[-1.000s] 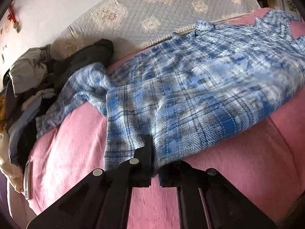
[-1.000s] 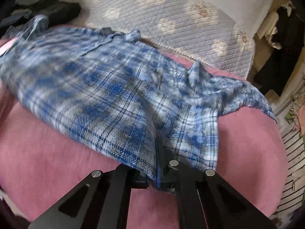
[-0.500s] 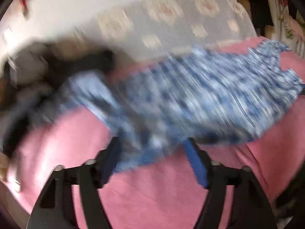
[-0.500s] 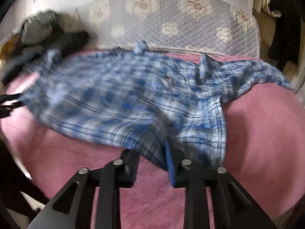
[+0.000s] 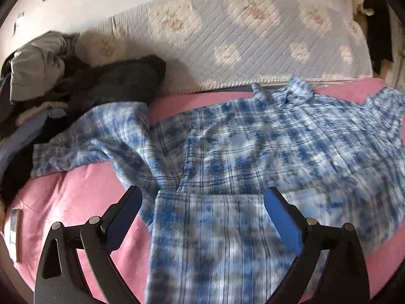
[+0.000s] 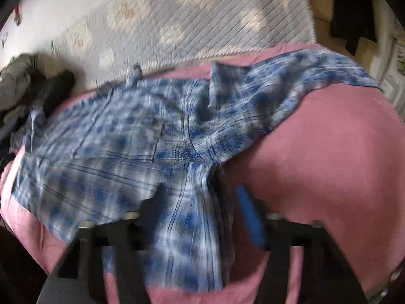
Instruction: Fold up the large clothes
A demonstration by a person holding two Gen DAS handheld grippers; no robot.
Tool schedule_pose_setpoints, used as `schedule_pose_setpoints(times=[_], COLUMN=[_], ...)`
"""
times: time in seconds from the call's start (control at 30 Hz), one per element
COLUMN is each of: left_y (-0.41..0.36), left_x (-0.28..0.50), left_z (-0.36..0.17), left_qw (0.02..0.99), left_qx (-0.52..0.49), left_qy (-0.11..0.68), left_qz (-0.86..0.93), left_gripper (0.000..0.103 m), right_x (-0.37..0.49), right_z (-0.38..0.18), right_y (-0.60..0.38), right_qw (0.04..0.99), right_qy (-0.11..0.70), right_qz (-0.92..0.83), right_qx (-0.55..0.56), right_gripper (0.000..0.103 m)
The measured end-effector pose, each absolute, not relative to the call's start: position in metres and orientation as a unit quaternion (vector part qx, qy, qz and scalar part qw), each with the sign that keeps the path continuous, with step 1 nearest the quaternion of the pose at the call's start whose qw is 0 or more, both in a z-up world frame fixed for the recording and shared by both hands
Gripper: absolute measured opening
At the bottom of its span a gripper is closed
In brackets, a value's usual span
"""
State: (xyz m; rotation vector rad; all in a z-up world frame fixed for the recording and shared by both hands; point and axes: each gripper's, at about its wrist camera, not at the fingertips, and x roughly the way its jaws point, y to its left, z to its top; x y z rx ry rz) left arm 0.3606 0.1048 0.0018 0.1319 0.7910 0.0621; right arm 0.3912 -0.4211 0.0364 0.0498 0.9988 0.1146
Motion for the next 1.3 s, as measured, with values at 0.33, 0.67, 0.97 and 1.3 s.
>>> schedule_pose_setpoints(times=[0.33,0.67,0.97,1.3], left_y=[0.103,0.126,0.154,0.18], left_x=[0.374,0.382,0.372,0.353], left_z=[-0.017,-0.06,-0.055,-0.03], left_qw=[0.912,0.884,0.893,0.916], left_qx=[0.099,0.091,0.018,-0.03], left_qy=[0.387,0.446,0.448,0.394], left_qz=[0.09,0.108,0.044,0.062], left_gripper=[0.096,0.098,0.07,0.003], right_x=[0.41,0.429,0.408,0.407], right_z=[0.056,0.018,0.05,0.043], right_y=[-0.429,-0.412,-0.43,-0.431], right_qw=[0.914,0.873,0.898,0.889], right_qy=[0.402,0.484,0.438,0.456], right_qz=[0.041,-0.01,-0.032,-0.024], right_qx=[0.032,-0.048,-0.001,-0.006], right_gripper=[0.002,0.003,0.065,0.076])
